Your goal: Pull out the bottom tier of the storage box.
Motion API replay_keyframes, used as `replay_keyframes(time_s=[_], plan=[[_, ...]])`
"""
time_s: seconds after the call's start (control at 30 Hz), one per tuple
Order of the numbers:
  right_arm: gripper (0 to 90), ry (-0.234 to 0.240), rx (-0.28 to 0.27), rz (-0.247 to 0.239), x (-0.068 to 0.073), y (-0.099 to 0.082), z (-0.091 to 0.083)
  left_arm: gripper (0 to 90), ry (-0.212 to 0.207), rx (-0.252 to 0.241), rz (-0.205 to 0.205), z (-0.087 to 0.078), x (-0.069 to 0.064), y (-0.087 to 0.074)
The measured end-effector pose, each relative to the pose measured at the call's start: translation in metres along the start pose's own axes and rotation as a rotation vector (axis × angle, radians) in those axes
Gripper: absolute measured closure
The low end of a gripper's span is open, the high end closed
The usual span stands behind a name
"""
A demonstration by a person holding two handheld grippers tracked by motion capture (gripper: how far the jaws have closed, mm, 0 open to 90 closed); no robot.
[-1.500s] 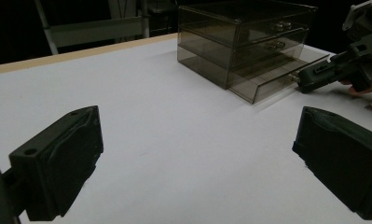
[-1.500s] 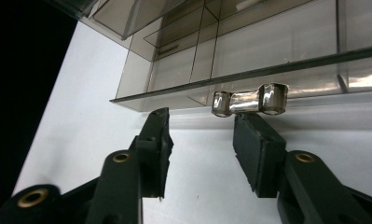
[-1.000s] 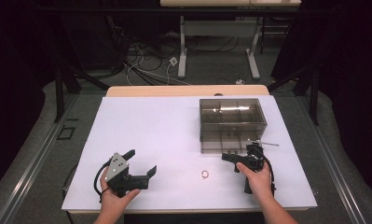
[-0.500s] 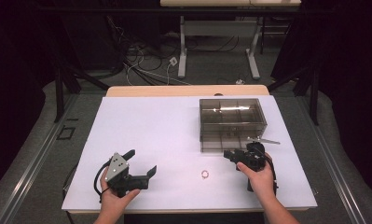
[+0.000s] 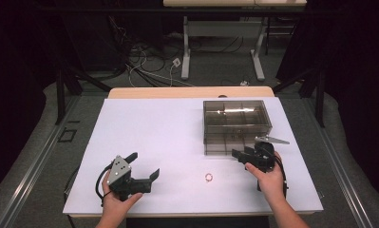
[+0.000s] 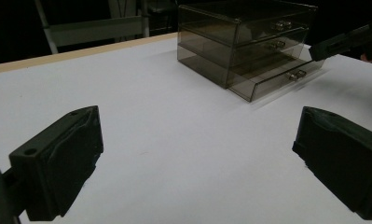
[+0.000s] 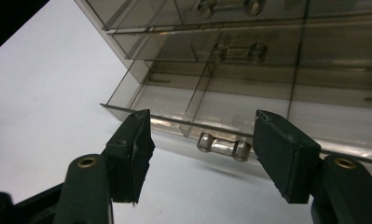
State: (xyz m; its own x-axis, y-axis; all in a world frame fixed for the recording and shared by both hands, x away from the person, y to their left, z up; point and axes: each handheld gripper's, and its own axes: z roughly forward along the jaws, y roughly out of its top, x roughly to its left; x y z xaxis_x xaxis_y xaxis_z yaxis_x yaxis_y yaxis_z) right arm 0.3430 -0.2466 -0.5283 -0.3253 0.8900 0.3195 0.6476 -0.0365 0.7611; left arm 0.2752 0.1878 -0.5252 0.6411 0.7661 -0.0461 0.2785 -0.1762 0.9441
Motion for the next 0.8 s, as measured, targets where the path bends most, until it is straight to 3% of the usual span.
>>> replay_keyframes(time_s=[0.33,0.43,0.8], plan=[[32.9,-0.059,-0.037,-0.04,-0.009,0.009,-0.009,1.4,0.003,0.002,0.0,0.0,0.0,0.0],[32.4,-0.083,-0.039,-0.067,-0.01,0.011,-0.01,1.4,0.003,0.002,-0.001,0.0,0.0,0.0],[33.3,-0.124,-0.034,-0.086,-0.02,0.017,-0.012,1.4,0.004,0.002,-0.002,0.0,-0.001,0.0]])
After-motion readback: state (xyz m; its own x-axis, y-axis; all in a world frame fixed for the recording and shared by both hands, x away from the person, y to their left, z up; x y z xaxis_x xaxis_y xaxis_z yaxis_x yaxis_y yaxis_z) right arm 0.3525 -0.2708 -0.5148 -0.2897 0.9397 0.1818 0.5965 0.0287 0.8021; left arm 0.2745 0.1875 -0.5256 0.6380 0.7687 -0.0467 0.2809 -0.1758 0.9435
